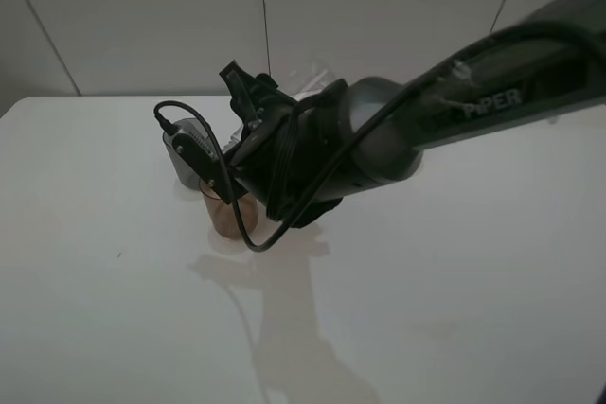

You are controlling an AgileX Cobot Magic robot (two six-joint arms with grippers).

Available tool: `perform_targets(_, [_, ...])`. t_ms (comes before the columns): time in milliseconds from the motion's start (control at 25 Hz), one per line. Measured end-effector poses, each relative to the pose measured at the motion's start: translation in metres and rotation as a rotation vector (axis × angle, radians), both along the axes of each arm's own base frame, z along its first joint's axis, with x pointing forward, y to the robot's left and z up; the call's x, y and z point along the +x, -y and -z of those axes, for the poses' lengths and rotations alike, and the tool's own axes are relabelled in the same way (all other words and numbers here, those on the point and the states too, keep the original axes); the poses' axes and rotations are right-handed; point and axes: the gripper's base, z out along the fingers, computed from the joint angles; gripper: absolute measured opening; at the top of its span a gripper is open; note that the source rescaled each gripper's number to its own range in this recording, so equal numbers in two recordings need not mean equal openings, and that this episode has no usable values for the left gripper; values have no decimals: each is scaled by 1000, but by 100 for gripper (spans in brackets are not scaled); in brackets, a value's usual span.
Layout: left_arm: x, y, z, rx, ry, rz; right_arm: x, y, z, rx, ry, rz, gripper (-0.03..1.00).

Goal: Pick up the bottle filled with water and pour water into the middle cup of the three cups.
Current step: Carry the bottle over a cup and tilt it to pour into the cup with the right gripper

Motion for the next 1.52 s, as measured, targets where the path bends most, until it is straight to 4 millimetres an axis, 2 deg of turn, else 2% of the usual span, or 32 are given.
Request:
perform_targets(280, [0, 0, 0, 0, 0, 0, 0, 0, -1, -3, 4, 0, 0])
perform_targets(640, [0, 0, 0, 0, 0, 0, 6, -9, -16, 29, 46, 2, 0])
perform_targets(960, [0, 0, 0, 0, 0, 0, 3, -11, -16, -35, 53, -31, 0])
perform_targets(1520, [0, 0, 0, 0, 0, 0, -1, -14, -16, -40, 58, -40, 0])
